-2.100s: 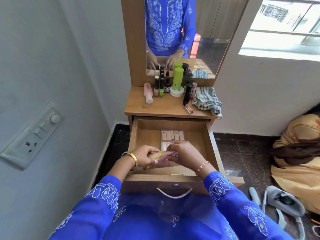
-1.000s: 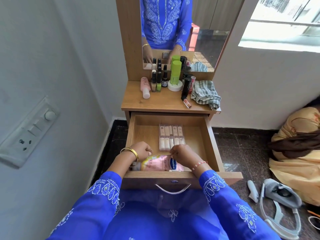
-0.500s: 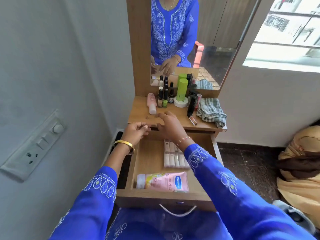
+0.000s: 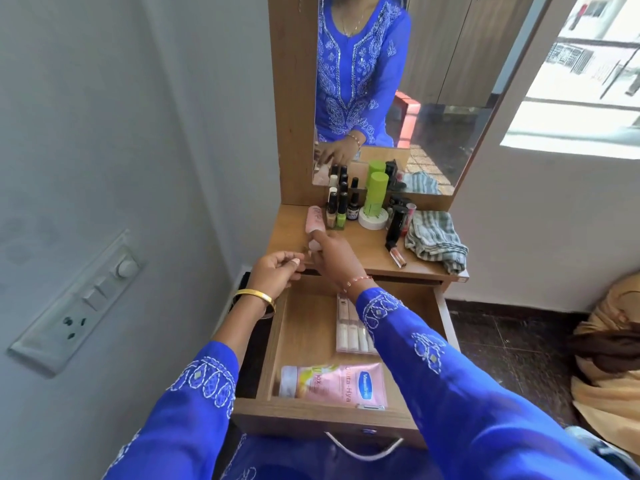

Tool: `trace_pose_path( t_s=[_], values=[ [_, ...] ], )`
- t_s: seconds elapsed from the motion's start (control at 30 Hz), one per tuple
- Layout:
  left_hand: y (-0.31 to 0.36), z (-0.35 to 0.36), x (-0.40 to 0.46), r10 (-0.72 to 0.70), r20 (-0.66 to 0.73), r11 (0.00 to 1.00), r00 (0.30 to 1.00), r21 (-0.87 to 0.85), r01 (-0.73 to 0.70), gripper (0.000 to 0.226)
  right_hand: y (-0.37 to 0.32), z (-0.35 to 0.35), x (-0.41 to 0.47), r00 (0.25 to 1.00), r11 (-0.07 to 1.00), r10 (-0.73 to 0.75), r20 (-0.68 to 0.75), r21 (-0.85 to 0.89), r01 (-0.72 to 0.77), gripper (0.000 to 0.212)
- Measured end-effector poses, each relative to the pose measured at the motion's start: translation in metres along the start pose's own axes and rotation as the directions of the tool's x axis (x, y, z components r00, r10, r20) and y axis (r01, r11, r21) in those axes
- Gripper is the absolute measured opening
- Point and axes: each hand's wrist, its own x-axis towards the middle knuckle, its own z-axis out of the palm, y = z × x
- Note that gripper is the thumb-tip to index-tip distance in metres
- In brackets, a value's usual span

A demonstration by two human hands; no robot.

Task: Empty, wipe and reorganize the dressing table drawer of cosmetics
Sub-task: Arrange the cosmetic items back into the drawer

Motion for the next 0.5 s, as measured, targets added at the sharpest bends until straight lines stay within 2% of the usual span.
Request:
trace_pose_path(
  t_s=[0.13, 0.27, 0.4, 0.5],
  values=[
    [-0.002, 0.008, -0.003, -0.129, -0.037, 0.982, 0.991, -0.144, 0.123, 0.028, 0.0, 0.002, -0.037, 0.986, 0.982, -0.101, -0.135, 0.148, 0.121, 0.033],
    [0.004, 0.017, -0.013, -0.241, -0.006, 0.937, 0.971, -0.261, 0.231, 0.031, -0.004, 0.012, -0.087, 0.968, 0.956, -0.161, -0.191, 0.213, 0.201, 0.031],
    [0.003, 0.024, -0.024, -0.202, 0.003, 0.955, 0.979, -0.223, 0.197, 0.031, -0.005, 0.019, -0.127, 0.961, 0.951, -0.162, -0.222, 0.225, 0.212, 0.037],
    [-0.001, 0.025, -0.034, -0.151, 0.046, 0.971, 0.987, -0.178, 0.157, 0.034, -0.005, 0.017, -0.146, 0.972, 0.92, -0.05, -0.231, 0.368, 0.135, 0.049]
  ],
)
